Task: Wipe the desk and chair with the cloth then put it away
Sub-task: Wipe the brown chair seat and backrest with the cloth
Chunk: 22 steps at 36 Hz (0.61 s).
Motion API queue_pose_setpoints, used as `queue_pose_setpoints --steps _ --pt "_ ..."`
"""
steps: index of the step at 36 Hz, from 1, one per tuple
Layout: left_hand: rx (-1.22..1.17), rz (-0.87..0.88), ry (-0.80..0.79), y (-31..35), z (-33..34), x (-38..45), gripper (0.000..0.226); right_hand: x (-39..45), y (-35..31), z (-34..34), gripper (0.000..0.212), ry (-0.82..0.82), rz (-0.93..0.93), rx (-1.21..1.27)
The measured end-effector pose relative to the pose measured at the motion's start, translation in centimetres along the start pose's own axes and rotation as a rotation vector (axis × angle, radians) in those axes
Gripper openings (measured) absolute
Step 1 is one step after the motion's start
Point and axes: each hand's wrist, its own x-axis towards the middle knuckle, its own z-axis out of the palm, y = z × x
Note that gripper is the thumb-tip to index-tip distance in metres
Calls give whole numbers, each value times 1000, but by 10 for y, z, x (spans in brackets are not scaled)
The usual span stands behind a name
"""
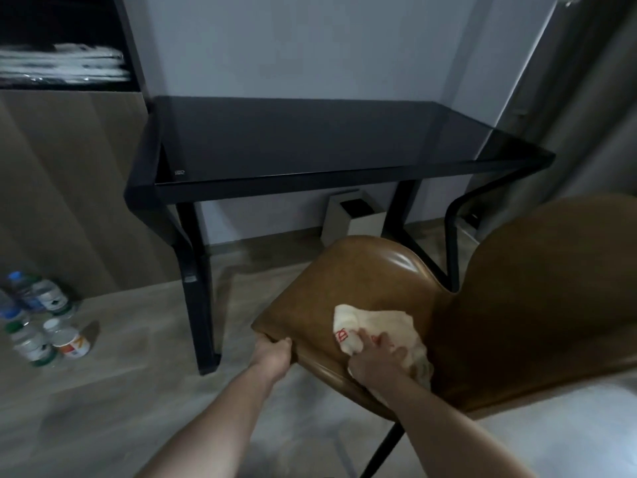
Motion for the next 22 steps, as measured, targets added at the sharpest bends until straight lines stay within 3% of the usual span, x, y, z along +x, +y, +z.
queue_pose_setpoints --steps 6,12,22 --pt "-64 10 -10 10 -5 -17 38 -53 -5 -16 53 -47 -205 -4" --pt "-85 2 -11 12 -6 -17 43 -23 -21 -25 57 -75 -193 14" --pt "-57 30 -20 10 -8 2 35 46 -66 -42 64 86 -167 42"
